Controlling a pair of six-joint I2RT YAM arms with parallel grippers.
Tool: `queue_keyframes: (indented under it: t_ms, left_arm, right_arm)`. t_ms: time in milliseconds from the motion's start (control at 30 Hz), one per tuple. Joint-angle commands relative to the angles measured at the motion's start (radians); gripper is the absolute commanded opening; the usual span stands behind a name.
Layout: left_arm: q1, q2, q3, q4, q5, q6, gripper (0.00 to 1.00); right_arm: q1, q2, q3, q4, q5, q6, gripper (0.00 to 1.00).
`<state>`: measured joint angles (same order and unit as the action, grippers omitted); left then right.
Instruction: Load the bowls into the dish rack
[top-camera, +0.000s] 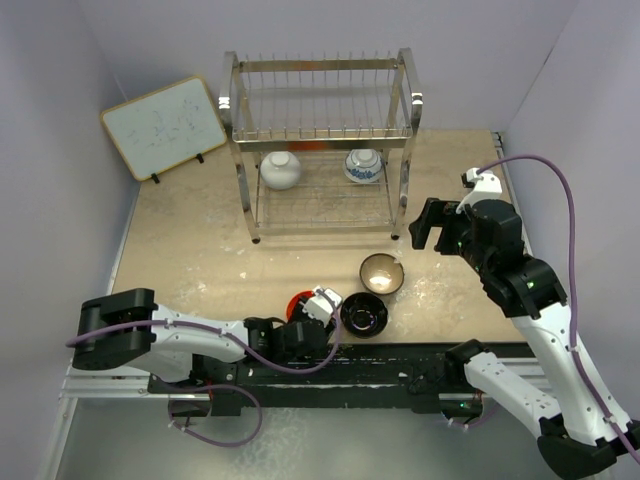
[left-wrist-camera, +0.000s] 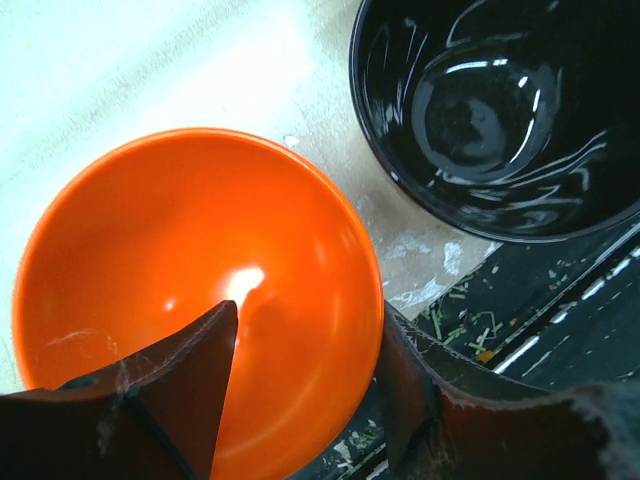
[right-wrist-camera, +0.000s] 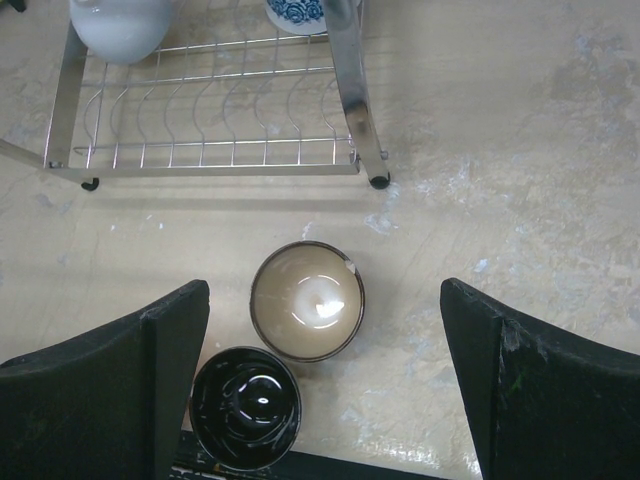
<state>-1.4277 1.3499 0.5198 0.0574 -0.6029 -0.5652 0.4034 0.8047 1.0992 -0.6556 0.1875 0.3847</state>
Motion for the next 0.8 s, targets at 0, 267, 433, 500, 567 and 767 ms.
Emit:
queue_keyframes:
  t_ms: [0, 267, 433, 500, 567, 767]
  left_arm:
    - [0.003, 0.025, -0.021, 0.054, 0.018, -0.02, 0.59]
    - [0.003, 0.011, 0.015, 0.0, -0.001, -0.031, 0.19]
    - [0.002, -0.047, 0.088, -0.085, -0.033, -0.017, 0.0]
    - [0.008, -0.076, 0.121, -0.097, -0.052, -0.004, 0.0]
    - [0.031, -0.104, 0.152, -0.089, -0.058, 0.017, 0.0]
    - [0.18, -0.183, 0.204, 0.075, 0.022, 0.08, 0.0]
  right_arm:
    - [-0.005, -0.008, 0.003, 0.03, -0.008, 0.006, 0.98]
    - [-0.005, -0.008, 0.011, 0.027, 0.01, 0.003, 0.98]
    - [-0.005, -0.012, 0.019, 0.025, 0.01, 0.01, 0.98]
    - [-0.005, -0.017, 0.022, 0.026, 0.008, 0.014, 0.98]
    - [-0.005, -0.02, 0.025, 0.027, 0.005, 0.017, 0.98]
    - [-0.005, -0.019, 0.048, 0.031, -0.025, 0.024, 0.97]
